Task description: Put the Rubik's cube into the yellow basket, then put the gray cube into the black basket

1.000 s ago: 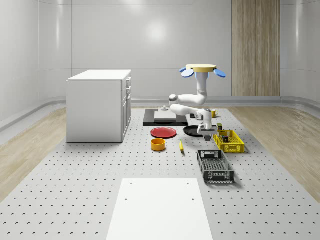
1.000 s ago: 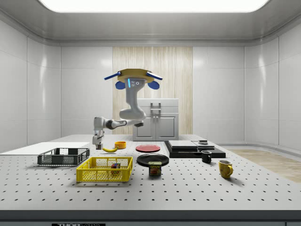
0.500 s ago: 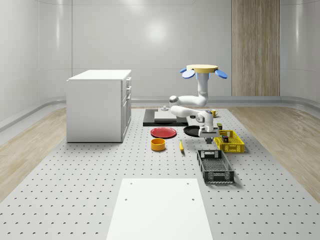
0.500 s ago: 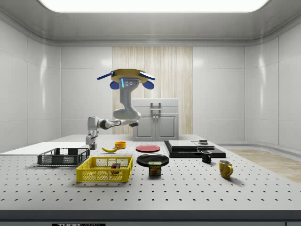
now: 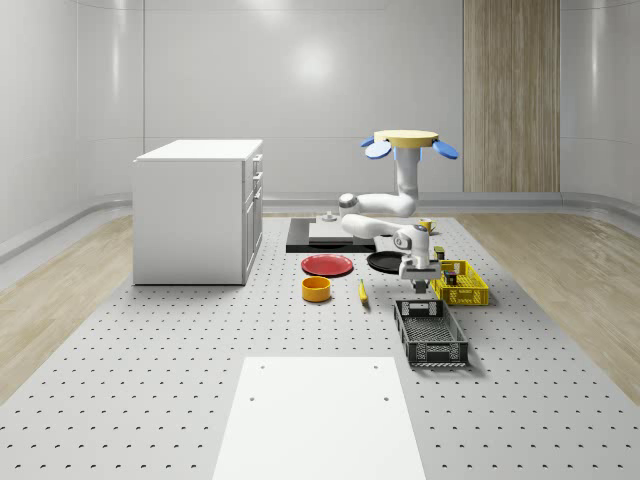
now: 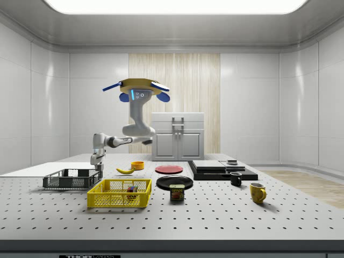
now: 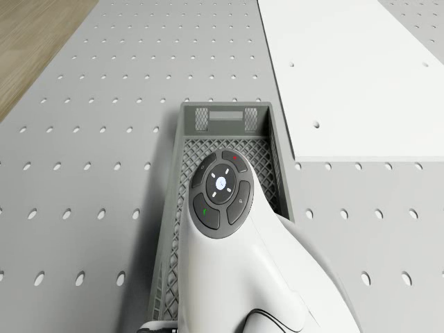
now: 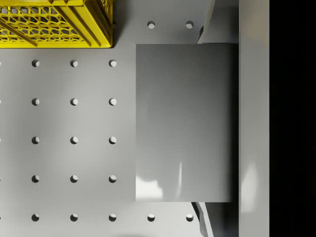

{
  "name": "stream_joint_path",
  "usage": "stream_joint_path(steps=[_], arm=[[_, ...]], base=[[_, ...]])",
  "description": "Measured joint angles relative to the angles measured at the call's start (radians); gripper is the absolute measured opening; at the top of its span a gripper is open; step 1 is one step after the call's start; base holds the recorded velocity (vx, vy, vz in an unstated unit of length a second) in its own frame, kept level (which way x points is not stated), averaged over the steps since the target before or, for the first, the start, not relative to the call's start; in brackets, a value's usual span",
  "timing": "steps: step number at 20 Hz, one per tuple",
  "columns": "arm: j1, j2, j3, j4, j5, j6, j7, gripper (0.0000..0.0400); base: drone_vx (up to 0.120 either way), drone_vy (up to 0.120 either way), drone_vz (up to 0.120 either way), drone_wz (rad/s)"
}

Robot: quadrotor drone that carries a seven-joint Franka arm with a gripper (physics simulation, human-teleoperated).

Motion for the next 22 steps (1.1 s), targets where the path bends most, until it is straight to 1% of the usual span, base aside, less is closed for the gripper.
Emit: stream_joint_path(steps=[4, 6, 17, 22], arm=[[-0.001, -0.001, 0.000, 0.000, 0.001, 0.001, 0.000, 0.0250], [-0.001, -0.002, 0.000, 0.000, 0.001, 0.002, 0.001, 0.0250], [-0.002, -0.005, 0.001, 0.000, 0.002, 0.005, 0.002, 0.0250], [-0.009, -0.006, -0.034, 0.013, -0.030, 0.022, 0.001, 0.0250]], base=[[0.120, 0.000, 0.000, 0.000], [0.120, 0.000, 0.100, 0.000], [0.120, 0.000, 0.000, 0.000], [0.008, 0.000, 0.000, 0.000]])
